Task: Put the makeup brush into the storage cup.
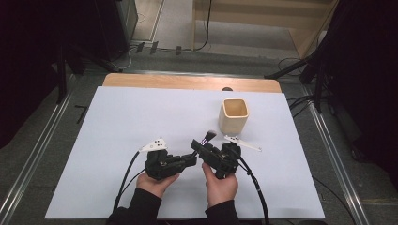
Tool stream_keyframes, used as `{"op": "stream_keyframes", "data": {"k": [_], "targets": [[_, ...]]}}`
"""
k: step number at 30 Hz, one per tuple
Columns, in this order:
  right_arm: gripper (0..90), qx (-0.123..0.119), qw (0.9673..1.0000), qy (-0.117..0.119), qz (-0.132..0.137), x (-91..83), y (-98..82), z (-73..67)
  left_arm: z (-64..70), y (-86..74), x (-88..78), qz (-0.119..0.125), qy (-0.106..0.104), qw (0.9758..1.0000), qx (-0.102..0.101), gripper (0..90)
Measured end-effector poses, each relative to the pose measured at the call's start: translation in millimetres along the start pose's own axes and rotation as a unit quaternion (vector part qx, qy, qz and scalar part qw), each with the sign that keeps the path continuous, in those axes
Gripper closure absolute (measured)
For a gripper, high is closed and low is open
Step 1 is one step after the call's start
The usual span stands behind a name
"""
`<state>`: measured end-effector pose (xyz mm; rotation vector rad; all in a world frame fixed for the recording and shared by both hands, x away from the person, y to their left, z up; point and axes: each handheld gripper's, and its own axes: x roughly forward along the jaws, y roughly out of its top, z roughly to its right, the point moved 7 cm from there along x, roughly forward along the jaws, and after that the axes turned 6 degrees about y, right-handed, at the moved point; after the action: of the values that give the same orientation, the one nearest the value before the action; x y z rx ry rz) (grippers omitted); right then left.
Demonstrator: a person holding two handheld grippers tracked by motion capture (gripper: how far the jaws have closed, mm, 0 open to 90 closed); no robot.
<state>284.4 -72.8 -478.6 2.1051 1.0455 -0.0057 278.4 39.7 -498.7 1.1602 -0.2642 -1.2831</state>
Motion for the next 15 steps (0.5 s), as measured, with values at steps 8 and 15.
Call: {"op": "stream_keyframes", "data": {"k": [8,15], "targets": [[65.8,0.028,0.9995,0.016,0.002,-1.8,0.9,1.3,0.9,-1.0,1.0,-0.002,-0.001,1.0,0.004,79.8],[72.2,0.046,0.9987,0.021,0.001,-2.9,0.6,3.9,0.5,-1.1,1.0,-0.003,-0.001,1.0,0.005,79.8]]}}
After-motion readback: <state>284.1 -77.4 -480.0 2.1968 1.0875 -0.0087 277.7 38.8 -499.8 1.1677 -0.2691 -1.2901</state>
